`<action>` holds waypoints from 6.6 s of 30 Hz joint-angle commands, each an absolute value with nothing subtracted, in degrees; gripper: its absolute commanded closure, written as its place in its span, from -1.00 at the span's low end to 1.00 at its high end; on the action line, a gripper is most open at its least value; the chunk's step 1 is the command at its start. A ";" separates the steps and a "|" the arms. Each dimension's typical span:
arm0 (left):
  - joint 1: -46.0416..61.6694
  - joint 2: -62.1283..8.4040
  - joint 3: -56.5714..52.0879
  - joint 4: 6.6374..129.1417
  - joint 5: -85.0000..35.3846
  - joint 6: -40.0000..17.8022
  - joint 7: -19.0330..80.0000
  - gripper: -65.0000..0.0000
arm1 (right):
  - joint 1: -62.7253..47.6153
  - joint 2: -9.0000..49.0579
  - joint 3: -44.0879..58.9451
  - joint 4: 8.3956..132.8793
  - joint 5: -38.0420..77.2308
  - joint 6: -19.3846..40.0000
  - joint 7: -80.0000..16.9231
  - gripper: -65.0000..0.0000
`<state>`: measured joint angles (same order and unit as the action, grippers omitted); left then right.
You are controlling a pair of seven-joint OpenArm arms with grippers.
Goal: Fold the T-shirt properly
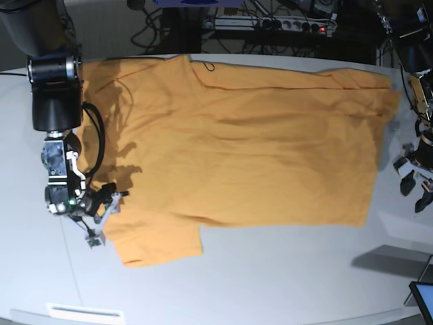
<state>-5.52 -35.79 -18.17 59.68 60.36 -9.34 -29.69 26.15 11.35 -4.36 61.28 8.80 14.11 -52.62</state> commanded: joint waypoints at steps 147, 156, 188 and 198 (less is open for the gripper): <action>4.88 -42.42 -25.36 58.24 9.36 -20.62 -14.46 -0.22 | 35.21 20.70 10.95 40.84 40.13 29.14 -59.91 -0.02; 4.88 -42.42 -25.36 58.24 9.36 -20.62 -14.46 -0.22 | 34.95 19.12 10.86 40.75 39.96 29.14 -60.26 -0.02; 4.88 -38.99 -25.27 59.30 8.04 -24.66 -14.37 -0.22 | 33.27 16.57 10.77 40.84 39.78 29.23 -62.64 0.98; 2.42 -46.73 -14.90 58.86 -29.49 -31.78 -1.27 -0.24 | 33.27 16.40 10.77 40.84 39.78 29.14 -62.64 0.98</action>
